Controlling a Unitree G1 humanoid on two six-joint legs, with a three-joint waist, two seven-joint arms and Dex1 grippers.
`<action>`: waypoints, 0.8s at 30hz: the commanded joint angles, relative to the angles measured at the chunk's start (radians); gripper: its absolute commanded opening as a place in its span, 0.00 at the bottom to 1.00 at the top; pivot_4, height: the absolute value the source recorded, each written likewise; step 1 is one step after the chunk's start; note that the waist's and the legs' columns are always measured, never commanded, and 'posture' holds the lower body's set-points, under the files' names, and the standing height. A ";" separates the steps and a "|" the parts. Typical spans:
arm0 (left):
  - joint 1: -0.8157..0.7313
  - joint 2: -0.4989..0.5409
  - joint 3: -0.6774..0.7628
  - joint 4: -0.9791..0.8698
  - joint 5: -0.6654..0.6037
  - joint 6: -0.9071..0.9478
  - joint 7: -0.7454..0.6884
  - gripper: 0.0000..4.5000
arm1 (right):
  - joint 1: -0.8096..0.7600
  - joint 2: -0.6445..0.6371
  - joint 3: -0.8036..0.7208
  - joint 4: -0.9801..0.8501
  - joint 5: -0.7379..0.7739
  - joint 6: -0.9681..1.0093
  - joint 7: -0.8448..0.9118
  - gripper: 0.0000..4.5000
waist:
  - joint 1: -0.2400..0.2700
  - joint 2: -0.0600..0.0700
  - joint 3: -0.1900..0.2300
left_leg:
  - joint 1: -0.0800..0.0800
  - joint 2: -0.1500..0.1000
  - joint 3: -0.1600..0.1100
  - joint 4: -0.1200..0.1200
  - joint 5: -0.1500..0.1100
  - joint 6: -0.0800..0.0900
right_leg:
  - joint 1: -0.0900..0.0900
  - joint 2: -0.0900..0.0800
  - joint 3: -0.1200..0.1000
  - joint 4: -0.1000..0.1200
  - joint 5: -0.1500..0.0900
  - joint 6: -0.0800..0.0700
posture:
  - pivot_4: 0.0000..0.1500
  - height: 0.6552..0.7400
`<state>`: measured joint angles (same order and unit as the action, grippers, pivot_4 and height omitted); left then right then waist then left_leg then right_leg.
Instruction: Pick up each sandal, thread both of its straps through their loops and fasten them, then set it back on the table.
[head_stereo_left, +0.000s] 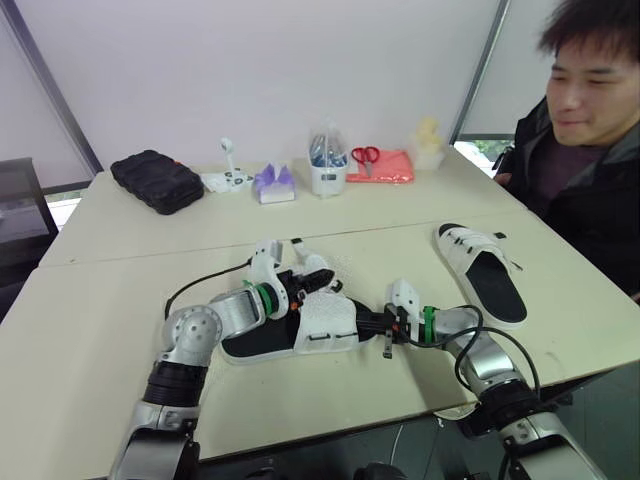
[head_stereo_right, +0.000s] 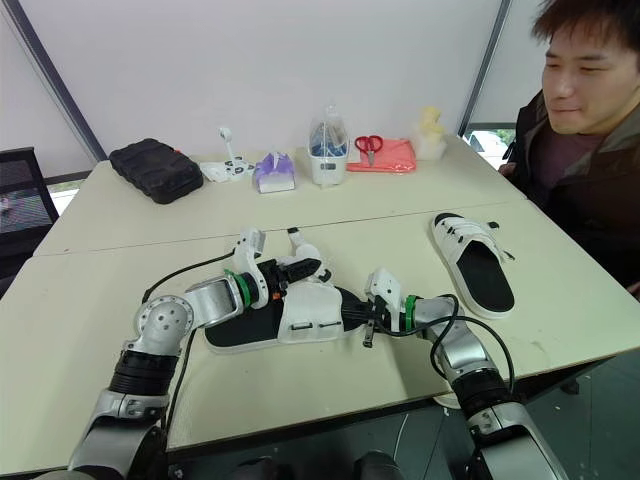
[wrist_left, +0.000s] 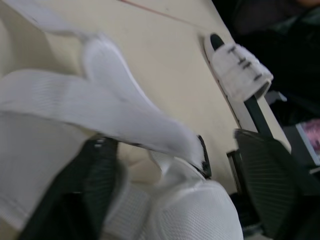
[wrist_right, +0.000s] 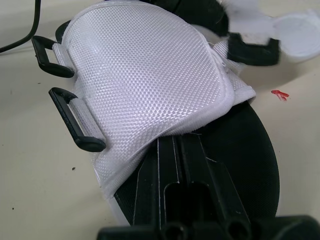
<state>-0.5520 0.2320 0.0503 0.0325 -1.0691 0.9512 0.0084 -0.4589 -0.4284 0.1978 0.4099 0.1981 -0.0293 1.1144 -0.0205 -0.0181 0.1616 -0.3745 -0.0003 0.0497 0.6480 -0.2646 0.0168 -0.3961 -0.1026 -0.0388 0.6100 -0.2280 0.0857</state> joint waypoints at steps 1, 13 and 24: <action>-0.023 -0.006 0.042 -0.030 0.030 -0.011 -0.014 0.39 | 0.029 0.015 0.041 0.038 -0.057 0.025 -0.022 0.00 | 0.000 0.000 0.000 | 0.000 0.000 0.000 0.000 0.000 -0.001 | 0.000 0.000 0.000 0.000 0.000 0.000 | 1.00 1.00; -0.011 -0.012 0.142 -0.057 0.011 0.026 -0.070 0.01 | 0.024 0.020 0.043 0.042 -0.059 0.029 -0.027 0.00 | -0.001 -0.001 0.000 | -0.001 0.000 0.000 -0.001 -0.002 -0.003 | -0.001 0.000 0.000 0.000 0.000 0.000 | 1.00 1.00; 0.012 0.012 0.258 -0.112 -0.139 0.144 -0.081 0.29 | 0.016 0.026 0.046 0.056 -0.063 0.027 -0.026 0.00 | -0.002 -0.002 0.001 | -0.001 0.001 0.000 -0.002 -0.002 -0.004 | -0.002 0.000 0.000 -0.001 0.000 0.000 | 1.00 1.00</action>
<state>-0.5398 0.2324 0.2733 -0.0263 -1.1491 1.0745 -0.0545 -0.4599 -0.4160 0.1973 0.4090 0.1969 -0.0296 1.1054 -0.0226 -0.0198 0.1626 -0.3756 0.0011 0.0496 0.6458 -0.2670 0.0127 -0.3988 -0.1026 -0.0388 0.6092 -0.2283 0.0853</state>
